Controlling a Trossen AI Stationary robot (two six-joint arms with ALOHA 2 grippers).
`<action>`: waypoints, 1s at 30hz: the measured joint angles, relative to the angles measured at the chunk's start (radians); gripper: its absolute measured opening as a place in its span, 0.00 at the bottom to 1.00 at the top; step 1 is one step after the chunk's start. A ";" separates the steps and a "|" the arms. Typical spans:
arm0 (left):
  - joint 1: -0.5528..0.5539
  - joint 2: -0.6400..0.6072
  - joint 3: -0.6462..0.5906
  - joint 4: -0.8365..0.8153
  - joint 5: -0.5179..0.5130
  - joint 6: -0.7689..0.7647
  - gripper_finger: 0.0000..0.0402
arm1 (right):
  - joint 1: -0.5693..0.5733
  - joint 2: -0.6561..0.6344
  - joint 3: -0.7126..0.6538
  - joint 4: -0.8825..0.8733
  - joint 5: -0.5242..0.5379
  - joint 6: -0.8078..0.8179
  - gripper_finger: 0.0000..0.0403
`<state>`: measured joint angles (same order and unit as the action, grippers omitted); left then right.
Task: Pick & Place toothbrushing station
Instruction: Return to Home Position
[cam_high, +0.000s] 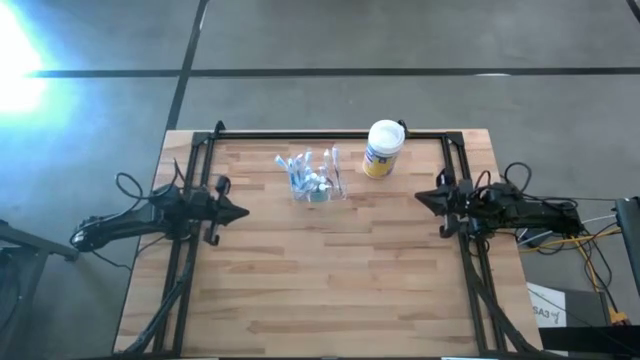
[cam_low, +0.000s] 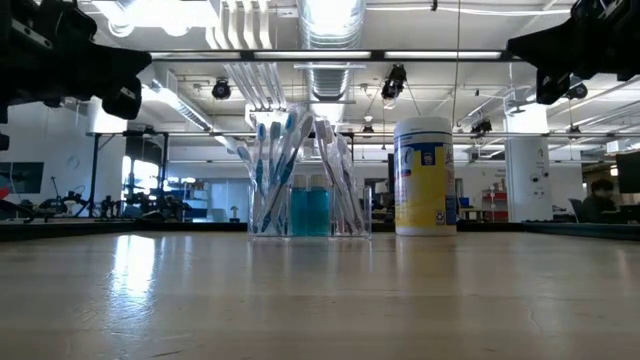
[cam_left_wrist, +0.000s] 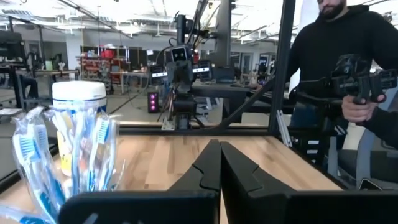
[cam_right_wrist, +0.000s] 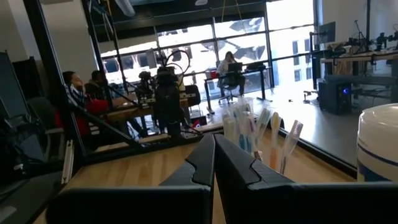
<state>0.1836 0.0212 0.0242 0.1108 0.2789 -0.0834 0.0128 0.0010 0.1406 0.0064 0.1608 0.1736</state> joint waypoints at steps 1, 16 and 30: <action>-0.002 0.000 -0.003 0.000 -0.002 0.000 0.00 | 0.000 0.000 -0.004 0.001 0.000 0.001 0.02; -0.011 0.001 -0.016 -0.067 -0.068 0.007 0.00 | -0.001 0.000 -0.113 0.090 0.076 0.010 0.02; -0.011 0.001 -0.017 -0.075 -0.069 -0.017 0.02 | 0.000 0.001 -0.132 0.079 0.078 0.005 0.02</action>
<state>0.1730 0.0219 0.0076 0.0360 0.2095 -0.1001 0.0124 0.0021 0.0086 0.0855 0.2386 0.1789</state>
